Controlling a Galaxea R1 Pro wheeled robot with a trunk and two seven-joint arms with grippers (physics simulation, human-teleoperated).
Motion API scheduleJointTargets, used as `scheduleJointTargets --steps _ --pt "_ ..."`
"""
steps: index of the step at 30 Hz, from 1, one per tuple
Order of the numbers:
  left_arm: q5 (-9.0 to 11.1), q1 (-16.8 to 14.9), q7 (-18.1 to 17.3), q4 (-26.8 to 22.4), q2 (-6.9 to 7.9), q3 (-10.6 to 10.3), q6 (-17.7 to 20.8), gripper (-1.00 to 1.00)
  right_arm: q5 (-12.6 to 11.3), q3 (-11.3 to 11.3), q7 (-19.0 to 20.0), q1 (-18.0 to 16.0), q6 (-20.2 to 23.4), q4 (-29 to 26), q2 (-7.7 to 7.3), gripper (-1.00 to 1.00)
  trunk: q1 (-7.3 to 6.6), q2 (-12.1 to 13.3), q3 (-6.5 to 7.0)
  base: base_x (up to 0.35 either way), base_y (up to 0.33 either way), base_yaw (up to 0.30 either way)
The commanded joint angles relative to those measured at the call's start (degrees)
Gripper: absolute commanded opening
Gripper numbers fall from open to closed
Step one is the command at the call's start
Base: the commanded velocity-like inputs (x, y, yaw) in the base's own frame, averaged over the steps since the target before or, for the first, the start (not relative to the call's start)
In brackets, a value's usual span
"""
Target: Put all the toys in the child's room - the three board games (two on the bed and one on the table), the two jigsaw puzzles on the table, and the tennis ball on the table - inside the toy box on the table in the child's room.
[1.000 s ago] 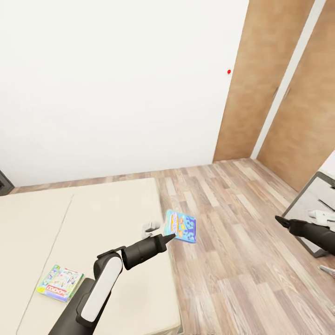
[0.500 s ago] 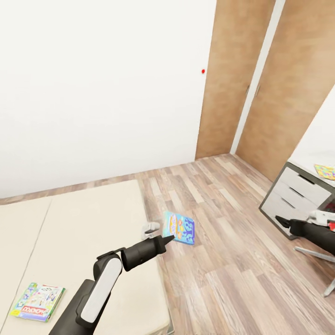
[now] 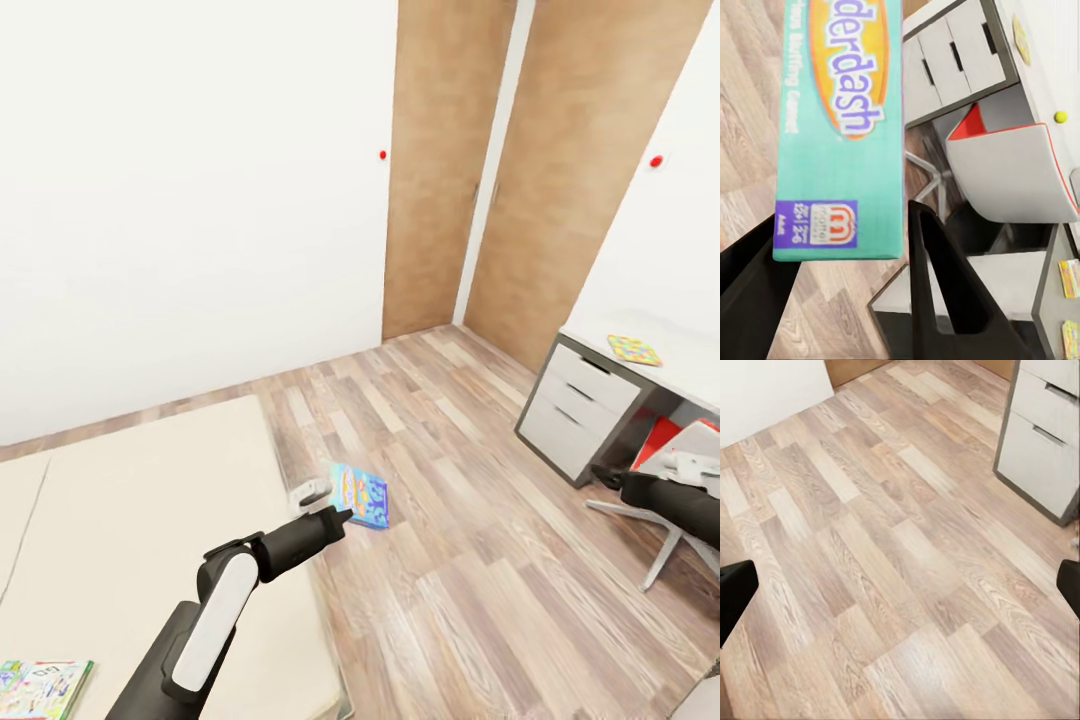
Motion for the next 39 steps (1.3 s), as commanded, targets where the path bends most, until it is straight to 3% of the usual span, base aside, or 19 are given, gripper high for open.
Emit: scheduleJointTargets --steps 1,19,39 --pt "0.17 -0.03 0.39 -0.04 -0.02 0.07 0.26 -1.0 -0.34 -0.06 0.01 -0.07 0.41 -0.03 0.0 1.0 0.03 -0.11 -0.08 0.0 0.0 -0.278" --pt "-0.48 0.0 5.34 -0.46 -0.04 -0.2 0.16 -1.0 -0.3 2.19 0.02 -0.07 0.42 -0.03 -0.05 1.0 0.03 -0.11 0.61 0.0 0.0 -0.252" --pt "-0.5 0.0 5.93 0.21 0.29 0.32 0.15 -1.0 0.02 2.41 -0.05 -0.05 0.62 -0.01 0.4 1.0 0.03 -0.11 0.69 0.0 0.0 -0.031"
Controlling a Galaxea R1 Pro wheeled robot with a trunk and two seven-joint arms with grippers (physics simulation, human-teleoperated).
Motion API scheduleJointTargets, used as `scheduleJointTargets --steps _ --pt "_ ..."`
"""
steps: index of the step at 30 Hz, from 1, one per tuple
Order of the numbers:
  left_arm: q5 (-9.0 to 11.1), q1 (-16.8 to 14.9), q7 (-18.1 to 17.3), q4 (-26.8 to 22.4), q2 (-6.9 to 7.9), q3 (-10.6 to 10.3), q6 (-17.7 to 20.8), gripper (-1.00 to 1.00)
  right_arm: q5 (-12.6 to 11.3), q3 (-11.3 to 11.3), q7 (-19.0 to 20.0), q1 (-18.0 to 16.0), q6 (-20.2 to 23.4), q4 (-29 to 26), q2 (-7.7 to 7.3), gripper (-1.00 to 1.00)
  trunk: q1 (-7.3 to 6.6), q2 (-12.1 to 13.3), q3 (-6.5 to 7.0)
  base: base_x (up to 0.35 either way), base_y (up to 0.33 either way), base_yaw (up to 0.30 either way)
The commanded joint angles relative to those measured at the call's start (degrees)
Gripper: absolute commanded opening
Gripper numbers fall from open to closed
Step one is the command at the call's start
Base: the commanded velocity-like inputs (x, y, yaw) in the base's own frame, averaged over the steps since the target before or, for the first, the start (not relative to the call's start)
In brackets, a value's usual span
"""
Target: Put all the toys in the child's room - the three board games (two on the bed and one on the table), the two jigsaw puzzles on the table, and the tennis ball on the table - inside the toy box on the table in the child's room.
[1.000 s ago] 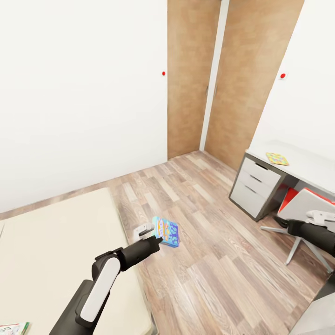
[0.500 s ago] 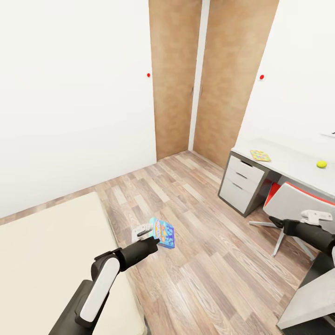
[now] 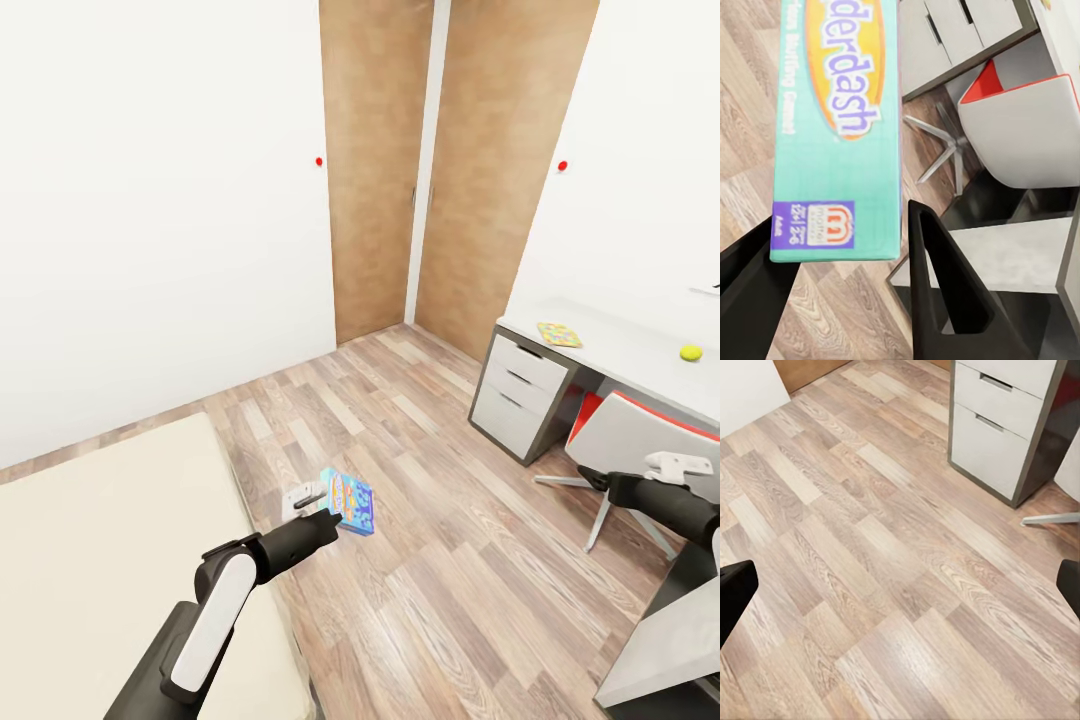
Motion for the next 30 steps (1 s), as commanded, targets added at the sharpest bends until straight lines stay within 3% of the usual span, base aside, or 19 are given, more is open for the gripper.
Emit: scheduleJointTargets --steps 1,13,14,15,19,30 --pt "0.62 -0.05 0.62 -0.08 -0.01 -0.02 0.2 -1.0 -0.33 -0.07 0.03 -0.06 0.4 -0.04 -0.01 1.0 0.03 -0.12 -0.12 0.0 0.0 -0.003" --pt "1.08 -0.05 0.26 -0.35 0.1 -0.02 0.2 -1.0 -0.3 0.12 0.08 0.0 0.22 -0.06 0.03 1.0 0.03 -0.12 -0.11 0.0 0.0 -0.001" --pt "1.31 -0.03 -0.25 -0.55 0.21 0.11 0.21 -1.0 -0.44 3.63 0.08 -0.02 0.51 -0.06 -0.02 1.0 0.03 -0.12 -0.11 0.0 0.0 0.0" --pt "1.32 -0.01 -0.34 -0.58 0.22 0.16 0.19 -1.0 -0.46 3.98 0.08 -0.03 0.55 -0.06 -0.02 1.0 0.03 -0.12 -0.11 0.0 0.0 0.0" --pt "1.31 0.3 -0.87 -0.53 0.28 0.42 0.2 -1.0 -0.59 5.19 0.09 -0.03 0.69 -0.06 -0.04 1.0 0.03 -0.12 -0.11 0.0 0.0 0.0" --pt "1.43 0.4 -1.16 -0.51 0.29 0.45 0.12 -1.0 -0.59 5.46 0.09 -0.02 0.71 -0.06 -0.06 1.0 0.03 -0.12 0.01 0.0 0.0 -0.118"
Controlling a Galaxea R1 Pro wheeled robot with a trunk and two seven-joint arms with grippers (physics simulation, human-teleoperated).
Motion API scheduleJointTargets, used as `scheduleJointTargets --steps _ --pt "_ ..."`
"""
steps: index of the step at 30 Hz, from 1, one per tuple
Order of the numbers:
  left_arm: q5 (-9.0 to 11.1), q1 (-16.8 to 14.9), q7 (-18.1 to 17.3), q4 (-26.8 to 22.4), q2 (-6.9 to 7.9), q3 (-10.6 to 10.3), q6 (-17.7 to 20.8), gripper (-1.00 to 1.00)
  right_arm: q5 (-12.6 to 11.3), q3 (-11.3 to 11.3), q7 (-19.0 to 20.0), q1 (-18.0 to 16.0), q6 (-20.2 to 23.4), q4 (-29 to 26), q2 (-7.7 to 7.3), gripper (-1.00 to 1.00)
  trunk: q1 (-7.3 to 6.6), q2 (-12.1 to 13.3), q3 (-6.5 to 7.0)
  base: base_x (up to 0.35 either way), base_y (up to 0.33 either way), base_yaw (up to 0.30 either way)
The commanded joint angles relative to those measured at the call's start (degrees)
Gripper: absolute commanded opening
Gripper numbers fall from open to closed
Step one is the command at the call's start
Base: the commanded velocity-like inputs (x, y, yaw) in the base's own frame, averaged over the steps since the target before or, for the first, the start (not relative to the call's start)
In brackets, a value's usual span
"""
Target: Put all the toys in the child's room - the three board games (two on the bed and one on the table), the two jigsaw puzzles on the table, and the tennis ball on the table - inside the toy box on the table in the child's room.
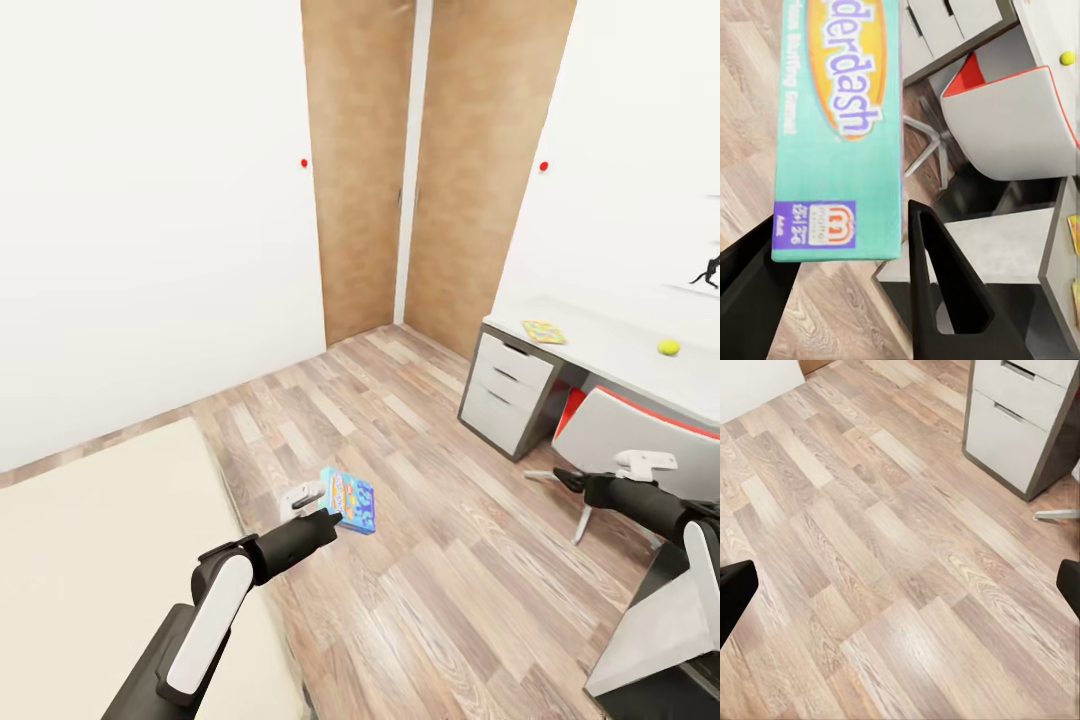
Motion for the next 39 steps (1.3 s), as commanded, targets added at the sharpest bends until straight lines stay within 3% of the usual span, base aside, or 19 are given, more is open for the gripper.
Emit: scheduleJointTargets --steps 1,11,28,39 --pt "0.58 -0.04 0.38 -0.07 -0.01 0.01 0.22 -1.0 -0.36 -0.06 0.0 -0.06 0.4 -0.03 0.0 1.0 0.04 -0.12 -0.08 0.0 0.0 -0.242" --pt "0.38 -0.03 0.03 0.0 -0.01 -0.01 0.22 -1.0 -0.37 -0.05 0.0 -0.07 0.4 -0.03 -0.06 1.0 0.04 -0.12 0.2 0.0 0.0 -0.199" --pt "0.25 -0.03 0.13 0.71 -0.01 0.06 0.06 -1.0 -0.37 -0.05 0.0 -0.07 0.45 -0.03 0.0 1.0 0.04 -0.12 0.28 0.0 0.0 -0.043" --pt "0.28 -0.03 0.13 0.76 -0.01 0.09 0.04 -1.0 -0.34 -0.03 0.0 -0.08 0.46 -0.03 0.0 1.0 0.04 -0.12 0.29 0.0 0.0 -0.223"
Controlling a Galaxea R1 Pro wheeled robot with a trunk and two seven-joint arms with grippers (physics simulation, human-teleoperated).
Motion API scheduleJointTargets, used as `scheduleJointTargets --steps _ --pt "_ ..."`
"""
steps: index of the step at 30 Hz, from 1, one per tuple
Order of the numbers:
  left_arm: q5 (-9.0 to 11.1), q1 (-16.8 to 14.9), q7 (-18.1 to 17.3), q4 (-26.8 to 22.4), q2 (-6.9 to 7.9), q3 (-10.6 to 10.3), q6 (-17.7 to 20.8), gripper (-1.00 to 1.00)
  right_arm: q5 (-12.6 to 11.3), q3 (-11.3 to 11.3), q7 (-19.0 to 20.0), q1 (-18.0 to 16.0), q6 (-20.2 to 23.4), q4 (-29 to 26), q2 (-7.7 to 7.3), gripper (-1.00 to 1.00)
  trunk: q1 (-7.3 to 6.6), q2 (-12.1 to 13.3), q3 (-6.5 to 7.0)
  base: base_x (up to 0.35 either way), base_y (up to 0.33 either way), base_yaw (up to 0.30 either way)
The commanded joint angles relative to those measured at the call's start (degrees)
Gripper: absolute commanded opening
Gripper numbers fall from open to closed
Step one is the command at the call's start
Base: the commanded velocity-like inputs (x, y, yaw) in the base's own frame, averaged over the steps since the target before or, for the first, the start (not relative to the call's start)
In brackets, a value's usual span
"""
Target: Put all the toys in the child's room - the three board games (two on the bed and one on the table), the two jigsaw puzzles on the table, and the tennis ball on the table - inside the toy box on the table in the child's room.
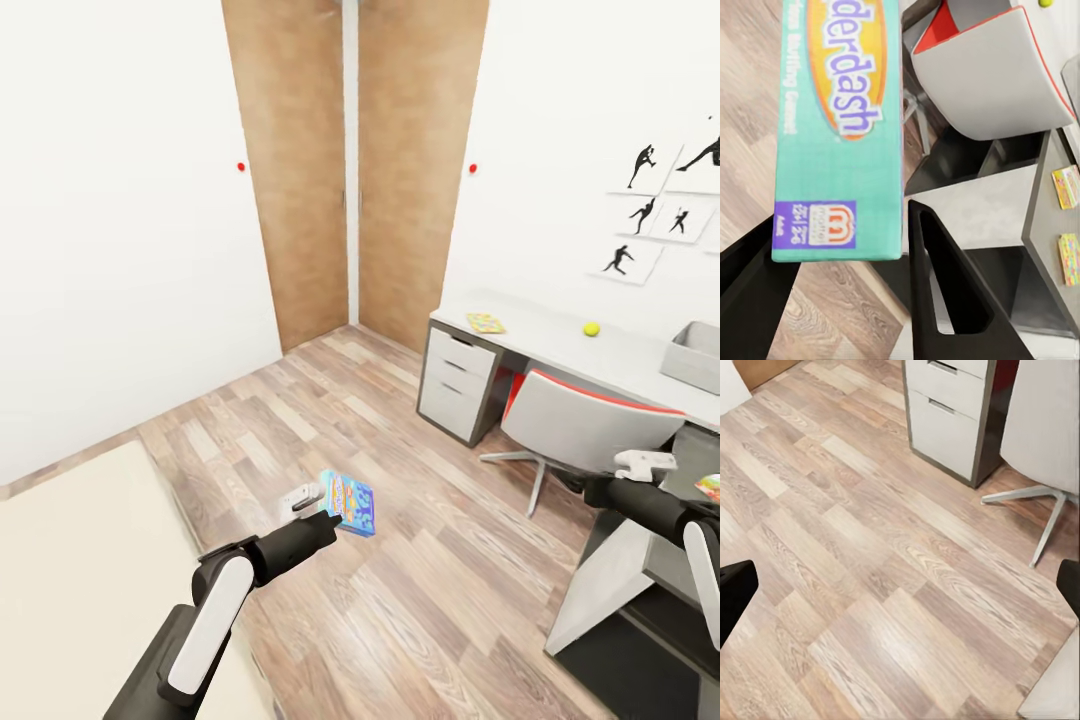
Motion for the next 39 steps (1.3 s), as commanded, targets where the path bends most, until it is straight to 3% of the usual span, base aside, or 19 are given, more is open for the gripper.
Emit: scheduleJointTargets --steps 1,39 --pt "0.61 -0.04 0.43 -0.06 -0.01 0.01 0.21 -1.0 -0.36 -0.06 0.01 -0.06 0.39 -0.03 -0.01 1.0 0.03 -0.12 -0.12 0.0 0.0 -0.265" --pt "0.61 -0.04 0.35 -0.1 -0.01 0.08 0.29 -1.0 -0.32 0.19 0.01 -0.03 0.34 -0.03 0.0 1.0 0.03 -0.12 -0.12 0.0 0.0 -0.28"
